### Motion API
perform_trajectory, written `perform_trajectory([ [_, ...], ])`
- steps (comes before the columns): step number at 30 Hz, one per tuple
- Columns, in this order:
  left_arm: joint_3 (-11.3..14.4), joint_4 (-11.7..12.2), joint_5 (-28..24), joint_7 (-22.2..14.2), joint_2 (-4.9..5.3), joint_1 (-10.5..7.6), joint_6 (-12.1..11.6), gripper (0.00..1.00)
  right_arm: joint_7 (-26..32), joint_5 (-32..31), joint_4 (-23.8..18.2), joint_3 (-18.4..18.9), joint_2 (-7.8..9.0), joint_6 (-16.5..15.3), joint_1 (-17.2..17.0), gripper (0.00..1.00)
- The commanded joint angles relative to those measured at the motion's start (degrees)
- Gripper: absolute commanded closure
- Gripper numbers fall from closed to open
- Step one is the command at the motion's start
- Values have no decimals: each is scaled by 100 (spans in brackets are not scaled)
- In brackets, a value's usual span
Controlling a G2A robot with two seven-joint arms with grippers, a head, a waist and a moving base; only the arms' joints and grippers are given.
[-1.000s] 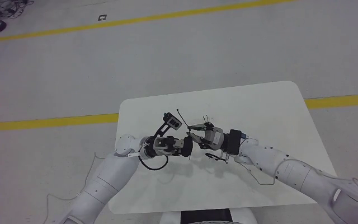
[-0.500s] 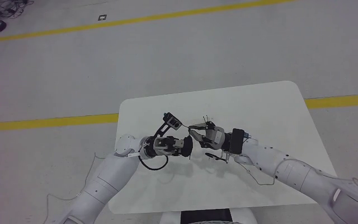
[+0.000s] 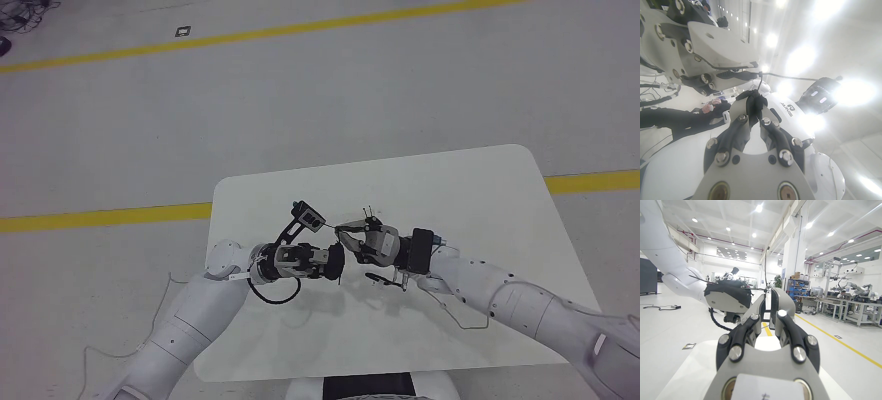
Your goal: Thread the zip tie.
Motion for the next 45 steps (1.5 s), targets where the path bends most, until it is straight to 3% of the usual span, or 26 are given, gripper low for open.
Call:
perform_trajectory([
  [1, 0, 0, 0, 0, 0, 0, 0, 100, 1, -1, 10, -9, -2, 0, 10, 91],
  [10, 0, 0, 0, 0, 0, 0, 0, 100, 7, -20, 34, -23, -6, 0, 30, 94],
  [15, 0, 0, 0, 0, 0, 0, 0, 100, 40, -39, 42, -18, -4, 0, 24, 82],
  [45, 0, 0, 0, 0, 0, 0, 0, 100, -36, -183, 0, 92, -4, 0, -27, 89],
])
